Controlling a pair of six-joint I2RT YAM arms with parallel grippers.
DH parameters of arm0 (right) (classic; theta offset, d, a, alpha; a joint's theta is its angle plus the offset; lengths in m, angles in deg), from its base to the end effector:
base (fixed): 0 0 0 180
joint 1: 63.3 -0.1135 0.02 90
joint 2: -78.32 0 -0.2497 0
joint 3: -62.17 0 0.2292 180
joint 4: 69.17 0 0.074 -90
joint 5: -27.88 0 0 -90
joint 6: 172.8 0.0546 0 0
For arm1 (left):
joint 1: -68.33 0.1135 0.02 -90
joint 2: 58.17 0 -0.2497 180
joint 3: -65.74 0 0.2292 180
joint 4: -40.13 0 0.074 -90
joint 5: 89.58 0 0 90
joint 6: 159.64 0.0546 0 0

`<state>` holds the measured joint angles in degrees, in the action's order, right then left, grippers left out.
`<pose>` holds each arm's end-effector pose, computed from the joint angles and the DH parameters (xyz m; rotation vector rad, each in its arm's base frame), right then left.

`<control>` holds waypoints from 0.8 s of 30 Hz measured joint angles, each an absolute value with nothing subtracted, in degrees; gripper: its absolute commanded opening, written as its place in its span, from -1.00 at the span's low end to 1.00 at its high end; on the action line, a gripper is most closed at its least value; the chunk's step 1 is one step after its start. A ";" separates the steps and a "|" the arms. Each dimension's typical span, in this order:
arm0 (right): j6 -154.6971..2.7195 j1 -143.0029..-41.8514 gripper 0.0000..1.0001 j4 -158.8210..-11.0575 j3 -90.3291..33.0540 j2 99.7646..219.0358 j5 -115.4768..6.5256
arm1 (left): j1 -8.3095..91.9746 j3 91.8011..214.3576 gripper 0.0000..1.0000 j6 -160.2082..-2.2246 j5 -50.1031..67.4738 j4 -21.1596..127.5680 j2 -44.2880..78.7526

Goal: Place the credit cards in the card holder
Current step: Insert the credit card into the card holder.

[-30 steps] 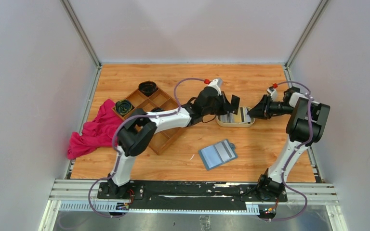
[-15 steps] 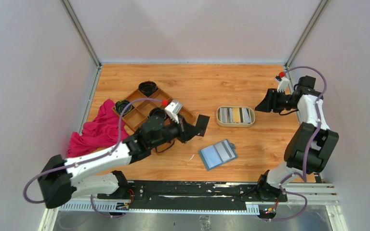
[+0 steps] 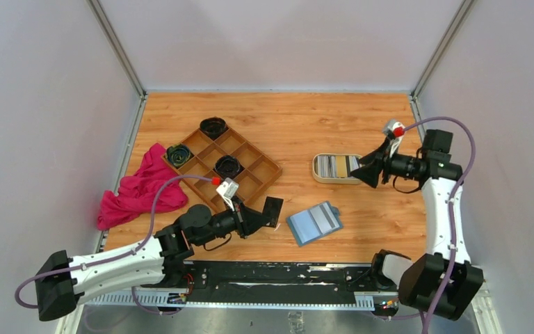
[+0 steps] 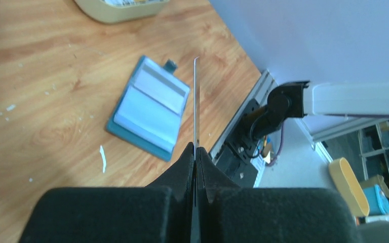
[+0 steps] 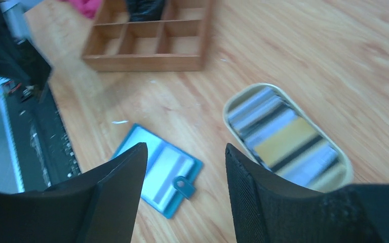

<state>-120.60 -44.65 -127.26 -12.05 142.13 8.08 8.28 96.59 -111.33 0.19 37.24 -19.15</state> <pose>0.2036 -0.0145 0.3106 -0.7971 1.7256 0.8000 0.0905 -0.1567 0.2263 0.2913 1.8236 -1.3039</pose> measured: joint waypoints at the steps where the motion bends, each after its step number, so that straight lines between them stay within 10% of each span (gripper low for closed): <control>1: -121.87 -46.28 0.25 -127.35 -10.52 141.17 9.19 | 7.71 95.54 -1.00 -111.68 0.19 36.46 -19.15; 11: -129.78 -63.99 0.30 -128.00 -1.49 141.15 9.19 | 3.60 86.56 -1.00 -116.44 -1.01 22.03 -12.37; 24: -138.27 -68.99 0.05 -128.81 -0.29 149.98 -2.20 | 2.12 89.53 -1.00 -127.50 1.31 -9.99 24.87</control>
